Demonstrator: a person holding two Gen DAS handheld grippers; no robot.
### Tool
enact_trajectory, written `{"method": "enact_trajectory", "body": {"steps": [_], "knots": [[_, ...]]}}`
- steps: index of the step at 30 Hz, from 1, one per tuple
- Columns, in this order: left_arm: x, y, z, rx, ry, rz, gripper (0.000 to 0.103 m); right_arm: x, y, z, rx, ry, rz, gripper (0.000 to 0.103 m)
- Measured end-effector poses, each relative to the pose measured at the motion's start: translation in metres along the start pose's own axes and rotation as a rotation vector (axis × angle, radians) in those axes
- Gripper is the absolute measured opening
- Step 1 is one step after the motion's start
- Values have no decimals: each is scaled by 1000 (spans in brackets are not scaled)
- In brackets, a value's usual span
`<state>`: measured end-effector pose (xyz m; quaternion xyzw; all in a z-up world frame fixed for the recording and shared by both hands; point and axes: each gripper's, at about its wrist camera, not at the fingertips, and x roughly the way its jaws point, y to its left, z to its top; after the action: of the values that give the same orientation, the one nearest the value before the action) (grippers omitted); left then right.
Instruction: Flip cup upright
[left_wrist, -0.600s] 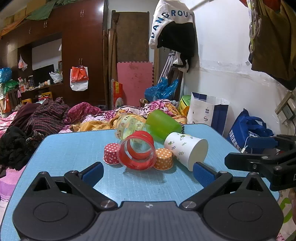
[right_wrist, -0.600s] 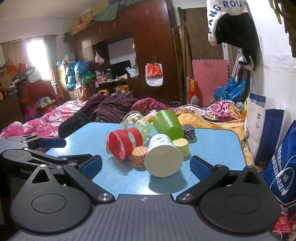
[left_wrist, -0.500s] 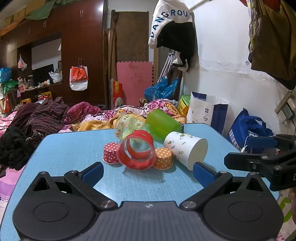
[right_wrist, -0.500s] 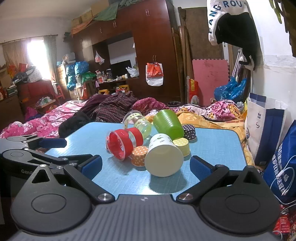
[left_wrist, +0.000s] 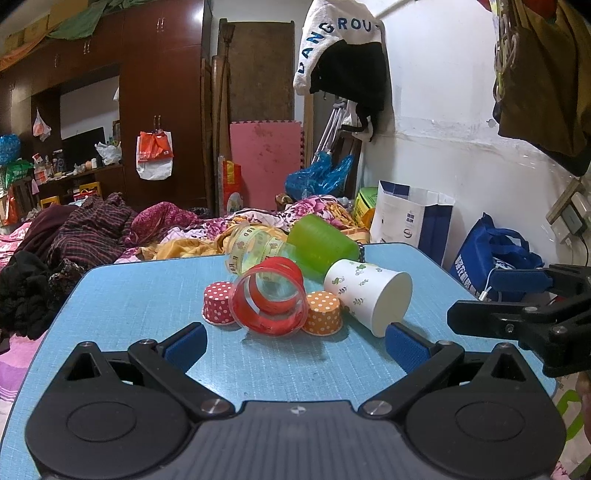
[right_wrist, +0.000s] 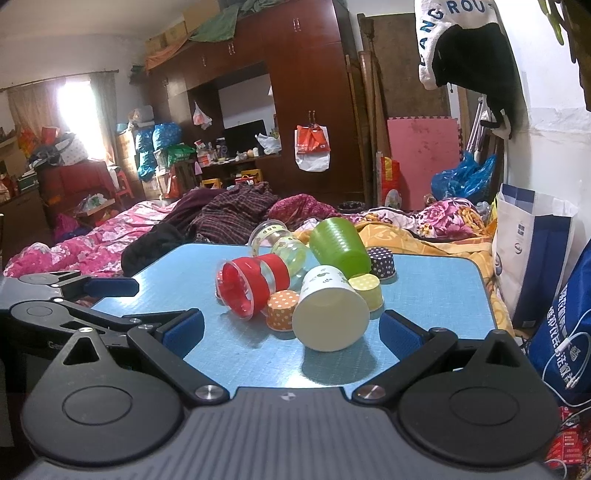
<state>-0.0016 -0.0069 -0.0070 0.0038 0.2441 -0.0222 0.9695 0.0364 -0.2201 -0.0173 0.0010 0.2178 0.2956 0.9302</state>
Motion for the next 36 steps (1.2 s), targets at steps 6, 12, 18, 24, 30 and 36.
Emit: {"method": "enact_trajectory", "body": {"steps": [6, 12, 18, 24, 30, 36], "knots": [[0, 1, 0, 1, 1, -2, 103, 0, 0, 1, 0, -3, 4, 102], [0, 0, 0, 1, 4, -2, 103, -2, 0, 1, 2, -4, 8, 102], [0, 0, -1, 1, 3, -7, 103, -4, 0, 2, 1, -4, 12, 102], [2, 0, -1, 5, 7, -9, 103, -4, 1, 2, 2, -4, 13, 102], [2, 2, -1, -4, 8, -9, 103, -3, 0, 2, 3, -4, 12, 102], [2, 2, -2, -4, 9, -10, 103, -3, 0, 2, 2, -3, 11, 102]]}}
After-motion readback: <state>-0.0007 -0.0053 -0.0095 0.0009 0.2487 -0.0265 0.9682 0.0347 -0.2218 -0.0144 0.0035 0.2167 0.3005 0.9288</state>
